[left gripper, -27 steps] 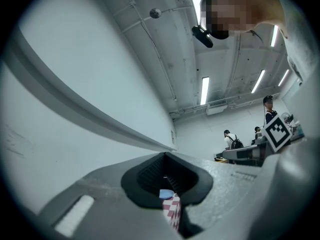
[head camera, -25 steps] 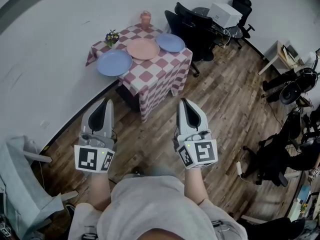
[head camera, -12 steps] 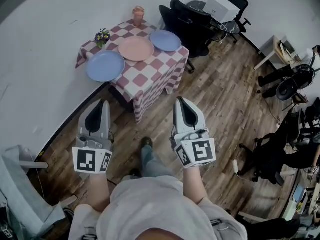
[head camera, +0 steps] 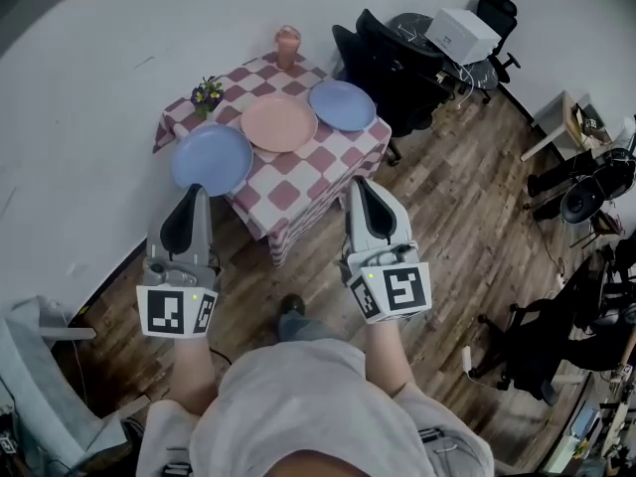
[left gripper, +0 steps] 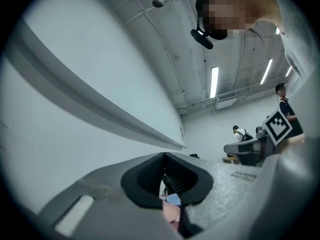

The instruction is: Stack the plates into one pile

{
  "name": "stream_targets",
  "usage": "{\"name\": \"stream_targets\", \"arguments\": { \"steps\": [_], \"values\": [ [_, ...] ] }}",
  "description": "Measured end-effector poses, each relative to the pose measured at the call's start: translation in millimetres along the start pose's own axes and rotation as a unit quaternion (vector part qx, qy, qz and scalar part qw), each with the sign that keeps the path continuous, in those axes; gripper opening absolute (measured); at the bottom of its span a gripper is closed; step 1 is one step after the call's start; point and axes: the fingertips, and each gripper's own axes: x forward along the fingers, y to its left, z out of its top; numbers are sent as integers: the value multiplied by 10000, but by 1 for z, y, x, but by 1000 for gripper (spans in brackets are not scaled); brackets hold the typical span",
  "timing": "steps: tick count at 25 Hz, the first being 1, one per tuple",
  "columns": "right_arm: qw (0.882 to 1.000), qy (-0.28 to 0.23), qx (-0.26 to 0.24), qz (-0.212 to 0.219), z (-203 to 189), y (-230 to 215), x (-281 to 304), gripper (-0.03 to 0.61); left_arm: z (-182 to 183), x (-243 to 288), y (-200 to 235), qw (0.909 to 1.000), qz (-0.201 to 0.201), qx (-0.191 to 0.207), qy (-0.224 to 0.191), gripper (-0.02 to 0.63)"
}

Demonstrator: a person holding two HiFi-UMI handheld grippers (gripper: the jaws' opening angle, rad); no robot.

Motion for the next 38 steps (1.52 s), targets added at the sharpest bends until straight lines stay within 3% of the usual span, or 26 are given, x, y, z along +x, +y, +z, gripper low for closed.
{"name": "stream_targets", "arguments": {
  "steps": [12,20,32,38],
  "values": [
    [9972,-40,151,734,-20,-32,88,-2,-17,55,28,9969,742,249,50,5],
    [9938,92,455,1006,-39,-33,127,-2,-33,72,48,9947,978,191,253,5],
    [9942,265,582,861,-60,-25,211,-2,-57,128,120,9953,841,92,480,5],
    [9924,666,654,802,-89,-8,260,-2,-95,163,167,9930,526,-164,1046,5]
  ]
}}
